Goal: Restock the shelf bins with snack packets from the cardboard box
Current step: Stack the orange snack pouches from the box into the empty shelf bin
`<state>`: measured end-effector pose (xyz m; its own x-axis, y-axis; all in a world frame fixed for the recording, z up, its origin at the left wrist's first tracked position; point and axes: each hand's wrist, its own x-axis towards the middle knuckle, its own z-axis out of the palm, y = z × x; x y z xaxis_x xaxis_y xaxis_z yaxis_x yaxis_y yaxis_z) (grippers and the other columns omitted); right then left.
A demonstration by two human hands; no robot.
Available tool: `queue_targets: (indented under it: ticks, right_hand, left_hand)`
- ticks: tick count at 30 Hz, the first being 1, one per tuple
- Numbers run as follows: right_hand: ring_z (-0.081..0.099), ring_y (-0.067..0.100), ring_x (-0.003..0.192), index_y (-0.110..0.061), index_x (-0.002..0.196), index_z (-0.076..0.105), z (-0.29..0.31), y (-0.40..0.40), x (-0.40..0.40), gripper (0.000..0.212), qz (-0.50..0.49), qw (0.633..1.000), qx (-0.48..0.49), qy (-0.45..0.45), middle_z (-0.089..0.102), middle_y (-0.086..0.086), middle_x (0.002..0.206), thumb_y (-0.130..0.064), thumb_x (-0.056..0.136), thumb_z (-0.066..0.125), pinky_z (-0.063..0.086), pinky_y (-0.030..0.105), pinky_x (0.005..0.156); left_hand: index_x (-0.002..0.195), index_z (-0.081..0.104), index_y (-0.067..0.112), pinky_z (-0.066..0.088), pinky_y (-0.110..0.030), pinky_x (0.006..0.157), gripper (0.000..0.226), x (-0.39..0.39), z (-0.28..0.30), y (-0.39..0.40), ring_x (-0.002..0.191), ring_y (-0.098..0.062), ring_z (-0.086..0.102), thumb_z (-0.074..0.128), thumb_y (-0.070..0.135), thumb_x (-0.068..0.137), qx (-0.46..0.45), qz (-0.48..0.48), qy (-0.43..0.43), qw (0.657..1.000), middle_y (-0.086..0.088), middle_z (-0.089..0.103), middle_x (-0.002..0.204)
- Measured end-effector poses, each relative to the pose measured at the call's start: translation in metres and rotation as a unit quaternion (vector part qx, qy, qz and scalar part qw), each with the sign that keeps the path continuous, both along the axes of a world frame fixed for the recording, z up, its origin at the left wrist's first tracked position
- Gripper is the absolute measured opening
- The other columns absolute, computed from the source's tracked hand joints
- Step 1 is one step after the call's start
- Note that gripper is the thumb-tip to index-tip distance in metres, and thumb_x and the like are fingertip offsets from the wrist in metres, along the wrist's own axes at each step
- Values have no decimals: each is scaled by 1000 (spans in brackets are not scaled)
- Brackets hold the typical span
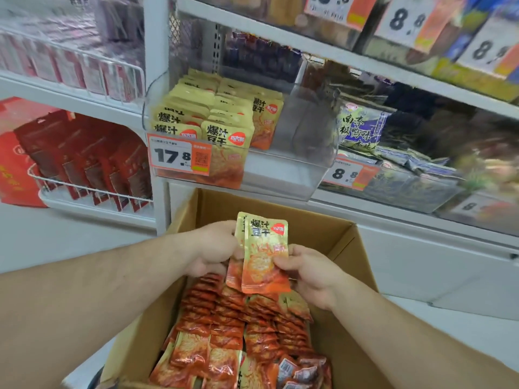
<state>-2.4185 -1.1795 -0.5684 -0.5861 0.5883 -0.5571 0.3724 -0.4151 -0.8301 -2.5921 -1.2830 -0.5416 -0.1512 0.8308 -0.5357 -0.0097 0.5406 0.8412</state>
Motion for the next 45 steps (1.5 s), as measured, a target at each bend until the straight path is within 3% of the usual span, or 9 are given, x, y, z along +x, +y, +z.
queue_targets:
  ticks: [7,16,19,26,30,34,38,42,45]
  right_hand:
    - [66,14,59,-12,80,60,39,-12,-10,15,-60,989,136,3,73,8,77,-4,85,72,47,21,49]
    - [71,17,81,-4,113,60,85,-3,-18,41,-30,978,204,32,74,14,97,-4,77,80,56,29,72]
    - [60,-2,51,-5,105,66,102,4,-23,20,21,980,194,42,72,1,80,-4,86,71,42,10,48]
    - [44,10,52,-14,96,69,123,21,-42,10,42,988,148,23,72,5,82,-7,90,65,28,24,51]
    - [48,12,52,-7,99,68,158,43,-54,11,-23,968,250,28,73,15,94,-2,90,64,30,22,49]
    - [61,5,50,-4,102,68,188,73,-87,20,-114,938,326,32,70,9,89,7,86,66,42,16,38]
    - [49,4,28,-2,101,64,174,110,-135,19,-125,955,269,-30,62,8,62,9,86,66,33,11,30]
    - [59,12,37,4,100,63,144,145,-164,15,-119,960,240,-86,61,6,55,12,86,62,55,27,44]
    - [41,7,21,-9,76,51,134,155,-178,23,-108,960,230,-116,50,1,42,3,94,59,28,12,24]
  left_hand:
    - [118,64,22,56,-49,92,38,6,32,0,105,-27,70,59,-4,91,94,-11,-15,995,-3,75,109]
    - [120,56,23,53,-37,96,42,-2,54,8,105,-15,68,67,-3,89,166,30,49,984,3,73,111]
    - [122,55,25,52,-32,93,44,-8,69,10,105,-12,67,68,-1,90,186,9,69,980,5,72,113]
    - [129,50,29,53,-35,96,50,-18,89,21,106,-9,65,71,7,89,221,-6,102,970,8,70,114]
    - [120,50,29,45,-27,88,38,-32,84,32,98,-10,54,71,28,88,293,154,344,879,9,52,106]
    - [132,55,34,22,-38,106,45,-41,74,38,131,-22,25,63,24,88,272,136,596,743,1,36,139]
    - [151,25,44,-6,-51,119,72,-45,61,43,146,-31,-19,54,19,90,170,21,652,738,-2,-13,161]
    - [151,22,45,-17,-52,116,75,-45,53,45,145,-33,-30,53,18,88,153,17,654,741,-3,-22,161]
    - [148,25,45,-18,-52,116,74,-45,50,46,145,-31,-31,55,19,86,163,31,652,740,-1,-21,161]
